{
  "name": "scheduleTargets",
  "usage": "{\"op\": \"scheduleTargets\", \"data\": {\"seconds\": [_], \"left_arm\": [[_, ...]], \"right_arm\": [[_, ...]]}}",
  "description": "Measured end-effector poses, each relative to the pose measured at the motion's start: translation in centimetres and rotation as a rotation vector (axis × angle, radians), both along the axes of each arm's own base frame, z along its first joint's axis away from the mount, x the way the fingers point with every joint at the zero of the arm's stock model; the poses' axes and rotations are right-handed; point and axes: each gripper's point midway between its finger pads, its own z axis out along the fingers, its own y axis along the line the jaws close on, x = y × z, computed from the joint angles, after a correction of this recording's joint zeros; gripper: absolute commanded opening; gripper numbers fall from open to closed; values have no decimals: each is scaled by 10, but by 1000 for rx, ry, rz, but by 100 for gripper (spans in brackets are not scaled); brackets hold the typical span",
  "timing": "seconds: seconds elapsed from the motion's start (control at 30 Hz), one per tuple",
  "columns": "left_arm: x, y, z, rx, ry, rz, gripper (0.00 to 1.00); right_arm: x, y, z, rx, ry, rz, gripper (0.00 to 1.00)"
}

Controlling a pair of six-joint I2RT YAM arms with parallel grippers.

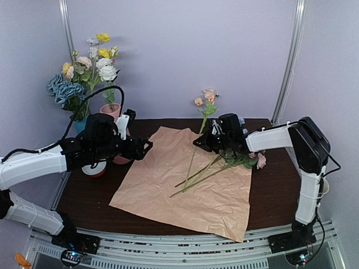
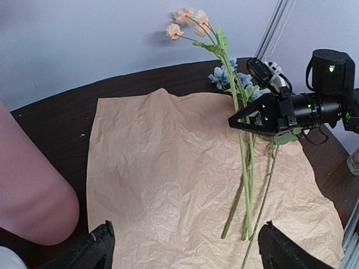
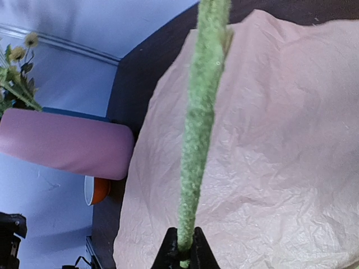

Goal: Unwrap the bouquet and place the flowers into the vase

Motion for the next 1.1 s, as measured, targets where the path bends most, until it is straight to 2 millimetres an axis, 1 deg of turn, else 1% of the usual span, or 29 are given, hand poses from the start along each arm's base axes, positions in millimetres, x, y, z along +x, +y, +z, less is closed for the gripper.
{"op": "scheduleTargets", "data": {"seconds": [0.07, 0.17, 0.2, 0.27, 0.37, 0.4, 0.47, 0.53, 0.63, 0.7, 0.77, 0.83, 0.9, 0.97, 1.07, 1.1], "left_arm": [[-1, -2, 5, -17, -10, -8, 92], [-2, -7, 13, -53, -23, -32, 92], [-2, -9, 15, -64, -26, -39, 92], [-4, -16, 21, -99, -35, -72, 92], [-5, -30, 28, -148, -45, -128, 90], [-5, -35, 27, -161, -42, -148, 90], [-5, -44, 23, -177, -30, -181, 89], [-6, -53, 19, -194, -17, -216, 86], [-8, -64, 18, -222, -8, -253, 81], [-9, -71, 21, -245, -11, -278, 77], [-10, -78, 24, -267, -15, -301, 73], [-11, -85, 29, -289, -23, -324, 66], [-12, -93, 31, -304, -25, -343, 58], [-13, -101, 33, -317, -23, -360, 44], [-14, -111, 34, -333, -15, -375, 18], [-15, -114, 35, -338, -15, -382, 7]], "right_arm": [[-8, 7, 26, 19, -85, 66, 0], [-28, 12, 64, 45, -231, 155, 0], [-41, 15, 80, 54, -297, 196, 0], [-62, 23, 103, 67, -400, 267, 0], [-90, 40, 122, 78, -520, 372, 0], [-101, 47, 124, 76, -552, 414, 0], [-115, 58, 123, 65, -589, 469, 0], [-132, 70, 118, 42, -623, 534, 0], [-153, 80, 110, 24, -655, 598, 0], [-167, 83, 101, 10, -662, 635, 0], [-176, 81, 90, -7, -659, 657, 0], [-180, 80, 83, -20, -656, 668, 0], [-185, 82, 81, -28, -663, 682, 0], [-187, 84, 81, -35, -677, 687, 0], [-193, 88, 82, -44, -695, 695, 0], [-195, 88, 82, -49, -694, 694, 0]]}}
